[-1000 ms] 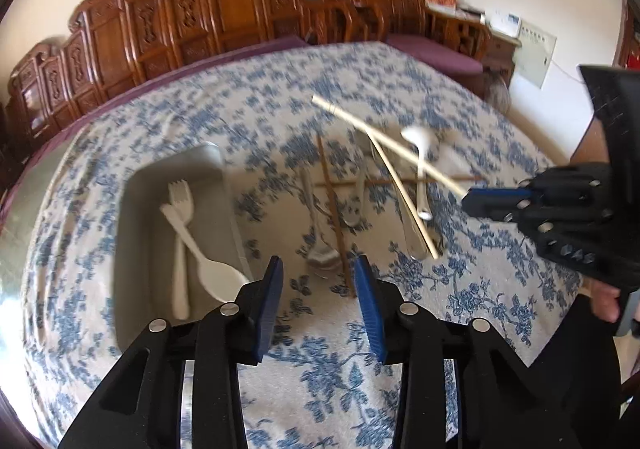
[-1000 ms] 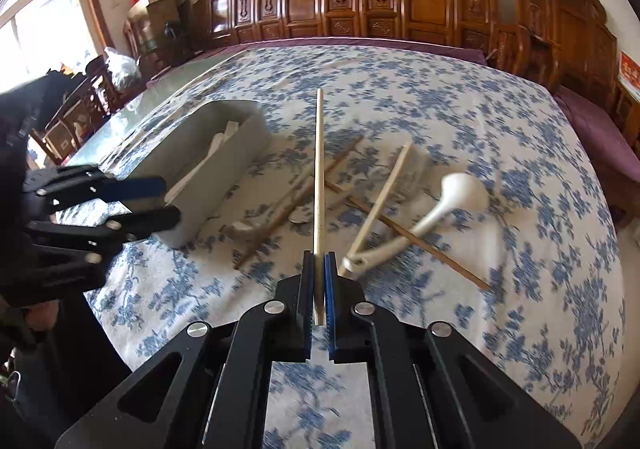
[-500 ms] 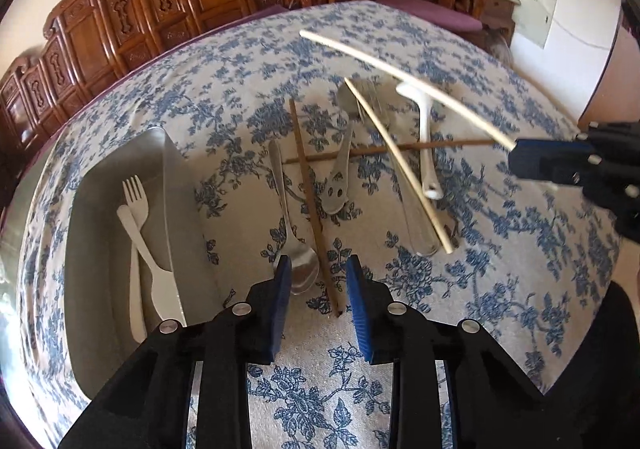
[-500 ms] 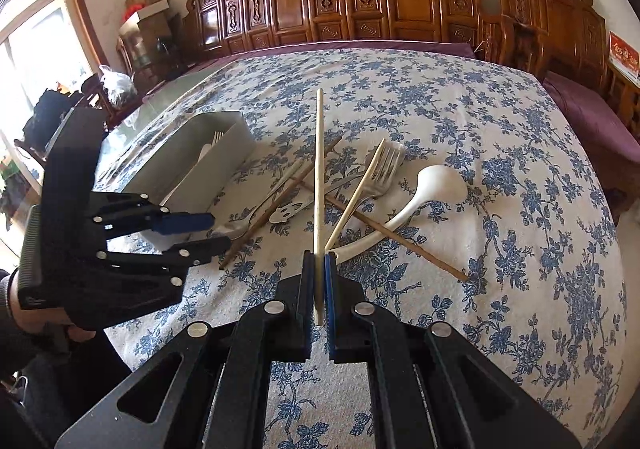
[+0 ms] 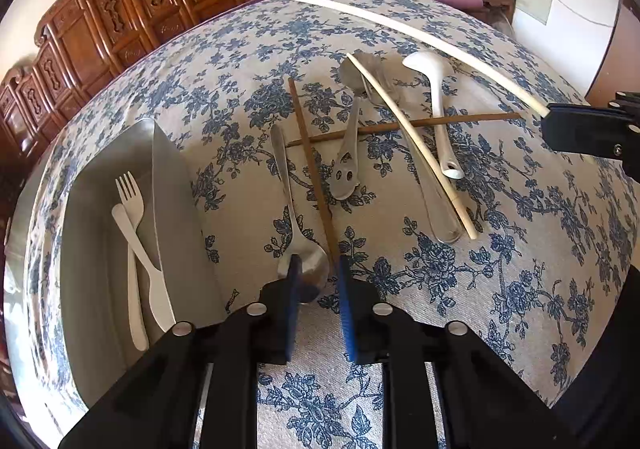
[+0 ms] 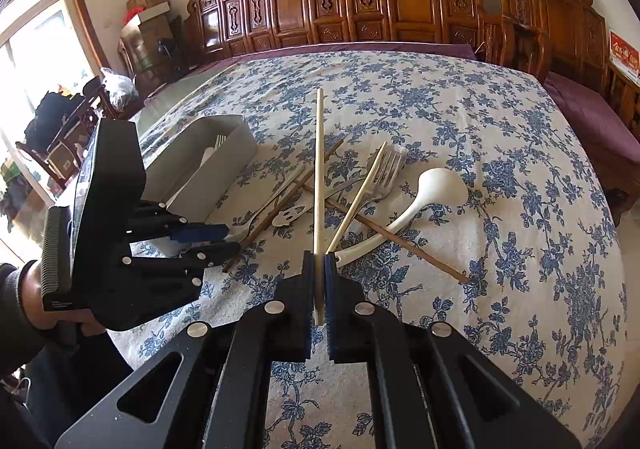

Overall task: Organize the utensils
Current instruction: 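Grasp the metal spoon with the left gripper while the right gripper grasps a wooden chopstick, then lift the metal spoon into the tray and open the left gripper while the right gripper holds the chopstick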

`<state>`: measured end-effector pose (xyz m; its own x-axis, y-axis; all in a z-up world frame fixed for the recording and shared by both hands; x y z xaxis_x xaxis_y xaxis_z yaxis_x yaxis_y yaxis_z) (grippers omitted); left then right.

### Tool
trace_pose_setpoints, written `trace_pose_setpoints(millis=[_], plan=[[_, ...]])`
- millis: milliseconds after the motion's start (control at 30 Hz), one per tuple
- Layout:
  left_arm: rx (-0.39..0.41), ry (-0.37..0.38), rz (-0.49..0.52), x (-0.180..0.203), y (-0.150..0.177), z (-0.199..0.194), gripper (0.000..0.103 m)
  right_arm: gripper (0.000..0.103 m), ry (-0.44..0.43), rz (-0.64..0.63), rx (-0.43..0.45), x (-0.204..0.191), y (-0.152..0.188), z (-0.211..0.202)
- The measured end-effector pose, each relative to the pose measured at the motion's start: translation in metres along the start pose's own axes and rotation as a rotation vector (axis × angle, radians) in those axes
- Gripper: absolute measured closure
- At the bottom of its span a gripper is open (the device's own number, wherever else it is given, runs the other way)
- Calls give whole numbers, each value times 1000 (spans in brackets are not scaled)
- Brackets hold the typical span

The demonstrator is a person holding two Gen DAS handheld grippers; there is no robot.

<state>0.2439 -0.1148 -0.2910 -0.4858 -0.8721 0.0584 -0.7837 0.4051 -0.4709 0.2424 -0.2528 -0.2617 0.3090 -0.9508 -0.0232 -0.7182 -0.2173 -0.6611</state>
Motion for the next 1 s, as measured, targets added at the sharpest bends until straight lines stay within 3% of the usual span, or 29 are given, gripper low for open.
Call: trace_pose_setpoints(millis=[267, 500, 1000], plan=[[7, 2, 10, -1, -1, -2, 102, 97, -3, -13, -3, -4, 1, 0], [45, 12, 27, 5, -3, -15, 103, 97, -3, -21, -4, -8, 2, 1], [211, 98, 11, 22, -25, -75, 103, 97, 20, -13, -3, -6, 2, -1]])
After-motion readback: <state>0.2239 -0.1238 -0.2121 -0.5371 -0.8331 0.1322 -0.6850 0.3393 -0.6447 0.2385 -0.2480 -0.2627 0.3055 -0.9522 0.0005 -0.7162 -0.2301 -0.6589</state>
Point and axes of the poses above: each gripper's, at about its wrist camera, not at the fingertips, and z roughly the way its jaws point, x to its right, y to its underside, the point moved 5 cm from there along z, roughly the way its jaws point, and after that the axes turned 13 degrees about y, right-handed, at the moved point
